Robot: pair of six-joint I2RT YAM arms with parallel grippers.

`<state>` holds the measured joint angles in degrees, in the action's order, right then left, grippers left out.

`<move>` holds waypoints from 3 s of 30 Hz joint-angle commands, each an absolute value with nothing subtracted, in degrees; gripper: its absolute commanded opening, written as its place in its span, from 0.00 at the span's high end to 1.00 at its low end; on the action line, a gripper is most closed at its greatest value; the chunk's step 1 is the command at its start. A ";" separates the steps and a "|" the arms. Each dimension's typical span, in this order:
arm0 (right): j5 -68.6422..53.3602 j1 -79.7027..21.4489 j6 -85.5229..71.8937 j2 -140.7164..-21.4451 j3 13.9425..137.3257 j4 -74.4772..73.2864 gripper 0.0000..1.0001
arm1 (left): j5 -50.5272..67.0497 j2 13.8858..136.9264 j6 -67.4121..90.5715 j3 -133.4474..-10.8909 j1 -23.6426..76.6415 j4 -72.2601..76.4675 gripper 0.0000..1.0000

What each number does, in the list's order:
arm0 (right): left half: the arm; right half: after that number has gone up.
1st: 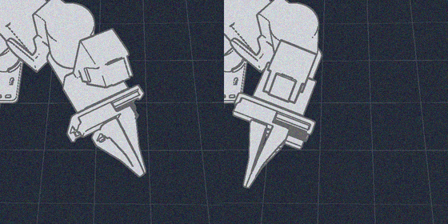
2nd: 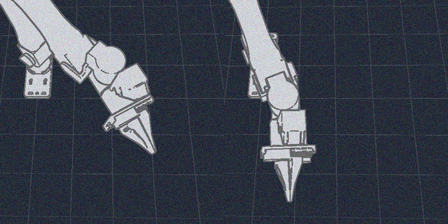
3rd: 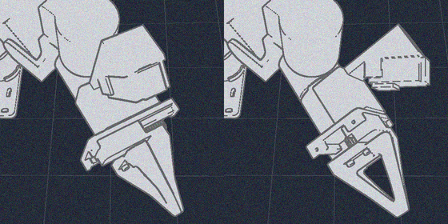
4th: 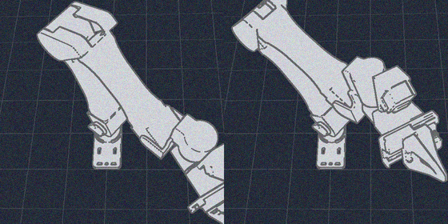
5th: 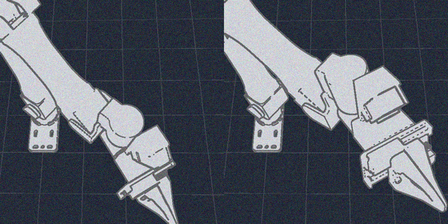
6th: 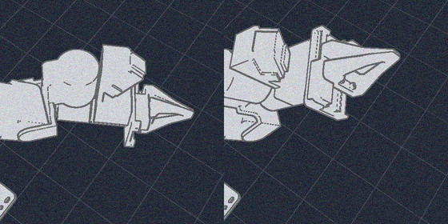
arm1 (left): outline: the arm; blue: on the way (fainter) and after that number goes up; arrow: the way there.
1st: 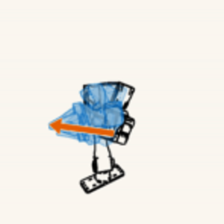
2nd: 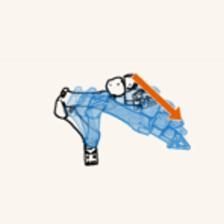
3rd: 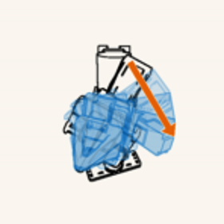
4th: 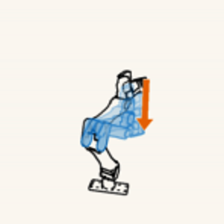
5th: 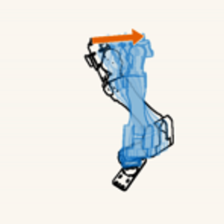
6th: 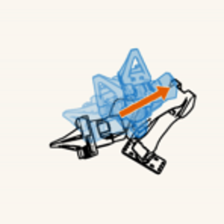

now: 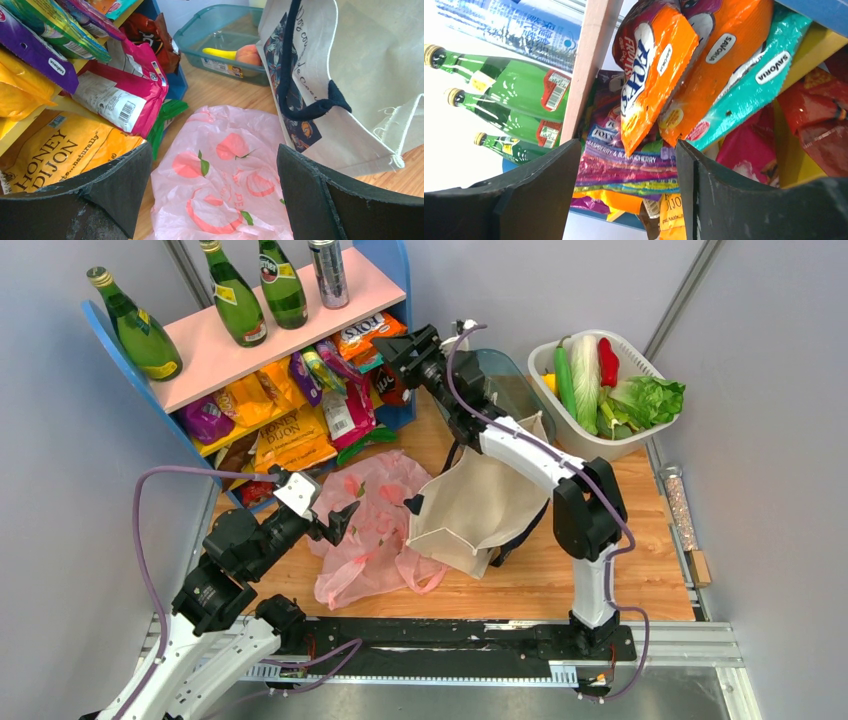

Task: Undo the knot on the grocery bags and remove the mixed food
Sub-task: Place the fake candies on the shelf, then pick up the takeout bag at the center of the board.

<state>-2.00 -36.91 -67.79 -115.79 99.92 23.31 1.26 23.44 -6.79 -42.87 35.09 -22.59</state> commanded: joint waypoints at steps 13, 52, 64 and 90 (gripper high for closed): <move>-1.59 -37.51 -47.71 -92.02 83.77 22.35 0.11 | -4.25 27.33 5.71 -46.94 34.86 -25.15 0.00; 4.62 -32.69 -8.45 -52.52 74.44 -32.98 0.00 | -25.95 44.61 38.31 -34.11 40.61 -28.96 1.00; -22.87 -32.70 -9.90 -55.89 73.54 -26.44 0.00 | -5.43 33.74 29.54 -41.69 40.61 -34.39 1.00; -47.35 -32.78 -19.55 -72.82 70.01 15.29 0.00 | 6.48 31.85 4.58 -68.73 40.61 -27.72 1.00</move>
<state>-44.07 -32.80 -16.19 -71.48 71.88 -0.91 1.56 30.15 8.21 -66.52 40.45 -33.50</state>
